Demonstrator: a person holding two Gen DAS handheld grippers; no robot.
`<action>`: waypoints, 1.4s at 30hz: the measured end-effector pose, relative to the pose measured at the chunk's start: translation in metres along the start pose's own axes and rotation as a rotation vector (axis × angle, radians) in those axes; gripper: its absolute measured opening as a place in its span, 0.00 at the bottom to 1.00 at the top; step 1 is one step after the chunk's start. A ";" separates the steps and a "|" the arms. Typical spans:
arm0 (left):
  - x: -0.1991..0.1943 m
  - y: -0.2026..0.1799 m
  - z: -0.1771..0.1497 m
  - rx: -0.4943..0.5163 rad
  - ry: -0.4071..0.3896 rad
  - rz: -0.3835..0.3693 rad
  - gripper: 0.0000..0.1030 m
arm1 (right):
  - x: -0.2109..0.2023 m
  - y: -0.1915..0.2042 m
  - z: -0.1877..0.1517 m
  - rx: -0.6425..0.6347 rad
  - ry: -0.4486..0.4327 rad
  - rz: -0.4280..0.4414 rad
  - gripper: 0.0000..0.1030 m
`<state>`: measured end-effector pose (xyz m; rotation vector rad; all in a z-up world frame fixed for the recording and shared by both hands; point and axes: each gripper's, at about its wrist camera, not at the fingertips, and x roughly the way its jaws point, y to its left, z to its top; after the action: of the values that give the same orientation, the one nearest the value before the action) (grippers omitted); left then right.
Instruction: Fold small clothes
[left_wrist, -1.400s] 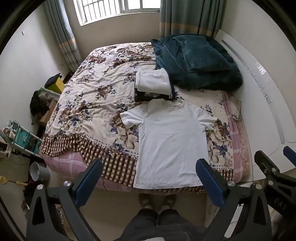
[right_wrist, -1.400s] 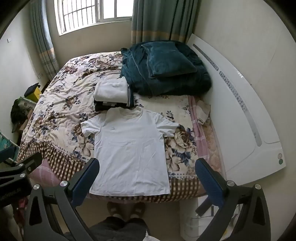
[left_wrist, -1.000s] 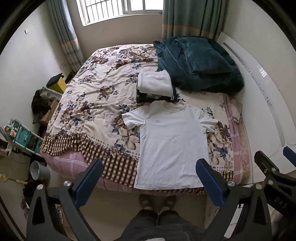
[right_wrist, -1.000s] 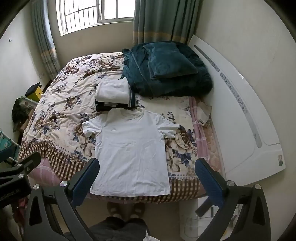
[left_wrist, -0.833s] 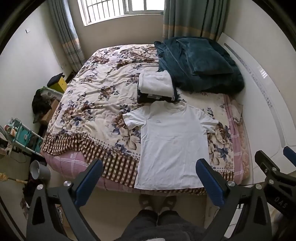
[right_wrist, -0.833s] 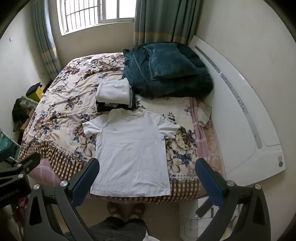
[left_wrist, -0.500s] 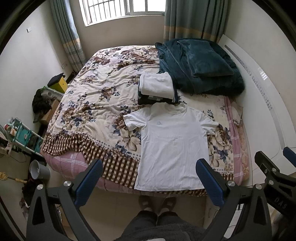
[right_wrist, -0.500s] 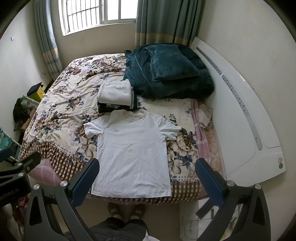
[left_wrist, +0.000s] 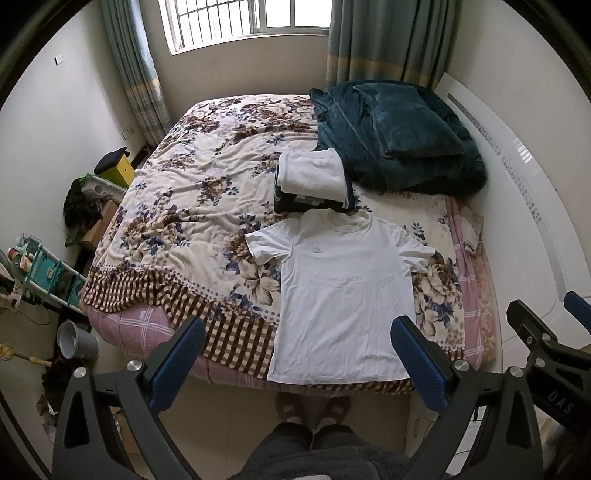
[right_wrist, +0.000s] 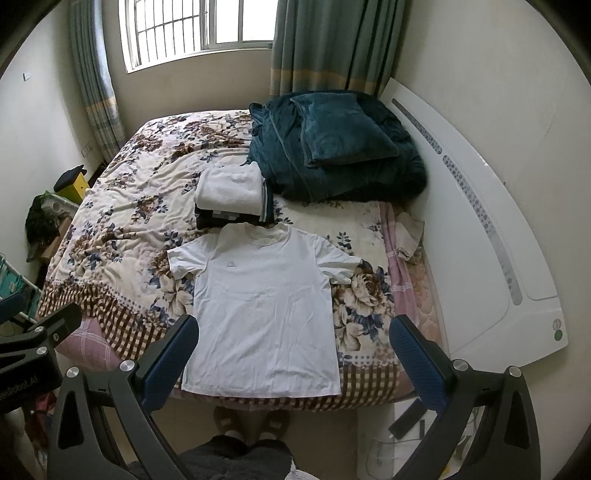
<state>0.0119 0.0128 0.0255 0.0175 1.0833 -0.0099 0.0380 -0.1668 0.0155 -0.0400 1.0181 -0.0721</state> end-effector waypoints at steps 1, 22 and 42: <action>0.000 0.001 -0.001 0.000 0.000 -0.001 0.99 | 0.000 0.000 0.000 0.000 0.000 0.001 1.00; -0.003 0.004 0.002 -0.001 -0.010 -0.003 0.99 | -0.004 0.002 0.015 -0.005 -0.012 0.003 1.00; -0.003 0.003 0.003 -0.002 -0.016 -0.005 0.99 | -0.005 0.004 0.013 -0.006 -0.017 0.002 1.00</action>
<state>0.0128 0.0154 0.0293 0.0127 1.0676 -0.0132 0.0460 -0.1626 0.0264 -0.0447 1.0011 -0.0665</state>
